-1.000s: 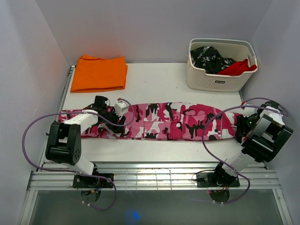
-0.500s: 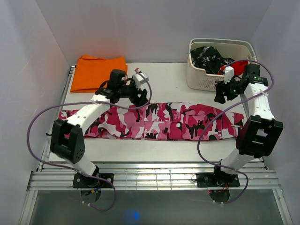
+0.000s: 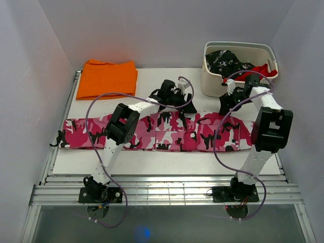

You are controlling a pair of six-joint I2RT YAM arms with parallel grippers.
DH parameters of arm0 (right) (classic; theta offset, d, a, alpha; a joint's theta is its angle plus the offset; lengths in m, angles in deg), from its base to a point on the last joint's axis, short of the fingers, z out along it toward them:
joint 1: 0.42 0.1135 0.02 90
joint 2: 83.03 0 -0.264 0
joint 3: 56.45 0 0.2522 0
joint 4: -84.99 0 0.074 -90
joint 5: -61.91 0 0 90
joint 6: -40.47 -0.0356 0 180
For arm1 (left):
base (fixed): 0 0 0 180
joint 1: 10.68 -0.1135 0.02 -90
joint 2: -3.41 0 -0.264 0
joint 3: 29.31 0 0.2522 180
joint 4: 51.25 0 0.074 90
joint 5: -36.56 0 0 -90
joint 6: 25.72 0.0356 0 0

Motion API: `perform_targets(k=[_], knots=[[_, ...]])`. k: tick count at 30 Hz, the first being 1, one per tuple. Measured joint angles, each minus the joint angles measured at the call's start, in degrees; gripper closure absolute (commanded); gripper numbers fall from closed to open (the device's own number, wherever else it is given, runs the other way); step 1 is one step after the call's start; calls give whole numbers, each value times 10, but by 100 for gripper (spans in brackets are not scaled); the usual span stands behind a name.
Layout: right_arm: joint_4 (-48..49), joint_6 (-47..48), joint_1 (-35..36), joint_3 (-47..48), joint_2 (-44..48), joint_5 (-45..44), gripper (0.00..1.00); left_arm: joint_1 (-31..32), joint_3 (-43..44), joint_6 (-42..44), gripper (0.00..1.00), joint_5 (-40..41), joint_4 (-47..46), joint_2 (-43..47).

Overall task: Fold and stack the trousers
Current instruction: Fold the trousers

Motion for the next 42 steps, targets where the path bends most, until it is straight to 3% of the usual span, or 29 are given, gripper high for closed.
perform_targets(k=[2,7,10,11,15,17,20,25,29,33,37,42], knots=[[21,-2,10,-23,4,-8,24,14,23,-29,23,1,-10,-32],[39,2,11,-72,19,-35,22,35,43,-77,63,-7,-33,-66],[35,7,7,-71,31,-27,21,33,12,-78,78,-18,-68,-55],[33,8,7,-66,34,-21,21,32,-9,-76,78,-21,-79,-45],[16,10,12,-19,34,14,15,34,-118,-21,62,-21,-119,14],[5,10,20,11,29,33,11,38,-160,32,42,-16,-123,47],[-7,17,43,59,3,60,11,55,-213,120,29,8,-135,101],[-31,40,92,99,-63,87,10,93,-300,253,20,76,-160,179],[-44,49,127,119,-111,89,11,91,-360,300,9,118,-181,234],[-53,53,155,152,-146,95,16,44,-395,288,7,127,-194,292],[-74,73,171,170,-165,109,34,-14,-424,265,5,125,-203,351],[-95,91,187,172,-188,107,35,-49,-439,228,2,125,-200,382]])
